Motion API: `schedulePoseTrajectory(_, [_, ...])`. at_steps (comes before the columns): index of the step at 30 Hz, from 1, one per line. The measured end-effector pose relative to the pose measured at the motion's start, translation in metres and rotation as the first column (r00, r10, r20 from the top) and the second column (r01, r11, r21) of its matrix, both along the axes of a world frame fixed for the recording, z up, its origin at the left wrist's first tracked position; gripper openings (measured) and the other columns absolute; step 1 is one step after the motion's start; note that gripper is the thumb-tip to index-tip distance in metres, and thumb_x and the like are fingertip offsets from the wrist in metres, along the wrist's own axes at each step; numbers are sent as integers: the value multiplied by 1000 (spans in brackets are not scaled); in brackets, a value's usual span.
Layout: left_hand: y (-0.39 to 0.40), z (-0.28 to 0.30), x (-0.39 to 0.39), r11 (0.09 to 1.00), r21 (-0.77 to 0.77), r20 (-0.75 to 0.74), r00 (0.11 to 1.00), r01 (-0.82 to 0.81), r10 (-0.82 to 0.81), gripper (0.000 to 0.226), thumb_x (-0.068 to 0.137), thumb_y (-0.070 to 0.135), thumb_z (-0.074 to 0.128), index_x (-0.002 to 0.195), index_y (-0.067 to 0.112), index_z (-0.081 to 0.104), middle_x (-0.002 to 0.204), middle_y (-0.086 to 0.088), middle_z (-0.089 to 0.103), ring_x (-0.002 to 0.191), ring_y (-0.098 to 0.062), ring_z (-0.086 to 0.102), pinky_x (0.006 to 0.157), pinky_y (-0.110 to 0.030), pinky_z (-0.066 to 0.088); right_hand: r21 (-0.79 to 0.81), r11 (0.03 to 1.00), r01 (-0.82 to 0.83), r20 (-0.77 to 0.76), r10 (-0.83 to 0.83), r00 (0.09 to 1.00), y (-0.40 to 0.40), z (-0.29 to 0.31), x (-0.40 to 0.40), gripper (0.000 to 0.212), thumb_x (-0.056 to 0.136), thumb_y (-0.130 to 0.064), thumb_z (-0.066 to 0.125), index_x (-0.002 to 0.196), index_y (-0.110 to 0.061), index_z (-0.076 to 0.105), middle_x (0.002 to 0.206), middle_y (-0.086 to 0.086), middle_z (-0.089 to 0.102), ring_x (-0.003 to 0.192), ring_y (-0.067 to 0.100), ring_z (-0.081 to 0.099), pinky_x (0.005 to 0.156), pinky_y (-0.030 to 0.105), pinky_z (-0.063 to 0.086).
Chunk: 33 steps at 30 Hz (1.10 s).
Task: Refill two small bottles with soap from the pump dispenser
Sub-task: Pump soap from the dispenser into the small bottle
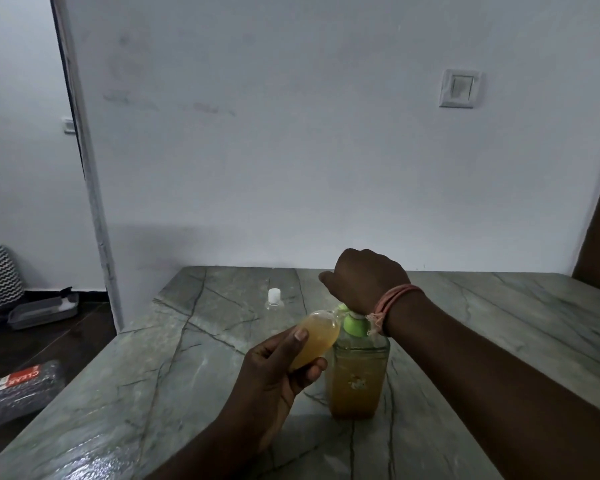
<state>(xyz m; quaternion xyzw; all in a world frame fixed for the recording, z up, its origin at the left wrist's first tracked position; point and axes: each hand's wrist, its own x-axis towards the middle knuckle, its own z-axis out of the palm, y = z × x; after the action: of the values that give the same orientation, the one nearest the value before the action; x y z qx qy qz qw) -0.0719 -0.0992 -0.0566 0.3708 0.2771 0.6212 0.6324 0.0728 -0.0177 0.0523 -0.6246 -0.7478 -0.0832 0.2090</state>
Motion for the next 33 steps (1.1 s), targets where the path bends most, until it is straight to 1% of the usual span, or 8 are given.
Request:
schedulePoseTrajectory(5, [-1, -1, -2, 1000, -5, 7, 1000, 9, -9, 37, 79, 23, 76, 108, 0, 74, 89, -21, 67, 73, -27, 67, 60, -28, 58, 33, 999, -24, 96, 21, 995, 1, 9, -1, 31, 92, -46, 49, 76, -18, 47, 76, -2, 47, 76, 24, 53, 68, 31, 40])
schedulePoseTrajectory(8, [2, -3, -2, 1000, -6, -1, 1000, 10, -10, 35, 76, 19, 72, 106, 2, 76, 88, -18, 71, 74, -27, 68, 63, -29, 59, 27, 1000, 4, 0, -4, 1000, 5, -1, -2, 35, 89, -44, 51, 67, -17, 48, 68, -3, 51, 69, 22, 55, 62, 29, 39])
schedulePoseTrajectory(10, [2, -2, -1, 1000, 4, -8, 1000, 15, -15, 28, 77, 18, 70, 100, 6, 79, 86, -14, 75, 73, -26, 69, 64, -29, 60, 14, 1000, 10, -21, -10, 1000, 7, -4, 1, 34, 87, -43, 51, 63, -19, 49, 66, -2, 53, 63, 20, 53, 59, 29, 38])
schedulePoseTrajectory(13, [0, 0, -1, 1000, 5, -22, 1000, 5, -5, 26, 76, 18, 70, 98, 9, 80, 85, -13, 75, 74, -26, 69, 65, -29, 60, -13, 1000, 6, -28, -7, 1000, 5, -3, 3, 34, 86, -42, 51, 61, -19, 47, 65, -1, 54, 64, 22, 56, 59, 28, 38])
schedulePoseTrajectory(20, [1, -2, -1, 1000, -11, -2, 1000, -8, 8, 45, 74, 20, 73, 114, 0, 71, 103, -24, 67, 78, -29, 69, 65, -29, 59, 23, 1000, -15, 68, 13, 998, 1, 10, 3, 35, 91, -49, 48, 72, -20, 43, 76, -1, 47, 74, 23, 50, 68, 31, 40])
schedulePoseTrajectory(24, [7, -7, -1, 1000, 0, -1, 1000, 3, -3, 32, 75, 18, 72, 104, 3, 77, 94, -19, 71, 76, -28, 69, 62, -29, 59, -51, 999, 0, -75, -4, 997, 10, -3, 3, 36, 87, -46, 52, 63, -19, 50, 67, -2, 56, 66, 20, 56, 62, 29, 41])
schedulePoseTrajectory(28, [5, -6, 0, 1000, 8, -13, 1000, -4, 4, 22, 78, 16, 68, 94, 7, 80, 91, -12, 77, 75, -26, 72, 62, -27, 59, -74, 997, -6, -98, -1, 995, 12, -7, 6, 36, 84, -44, 54, 59, -19, 48, 63, 0, 54, 69, 24, 58, 62, 29, 41])
schedulePoseTrajectory(33, [-2, 0, 0, 1000, -4, -15, 1000, -24, 24, 37, 76, 16, 69, 109, 2, 71, 100, -20, 70, 75, -27, 71, 62, -28, 60, -88, 996, -14, -9, 14, 1000, 7, 5, 4, 35, 88, -47, 53, 65, -21, 46, 66, -2, 50, 71, 23, 55, 65, 30, 41])
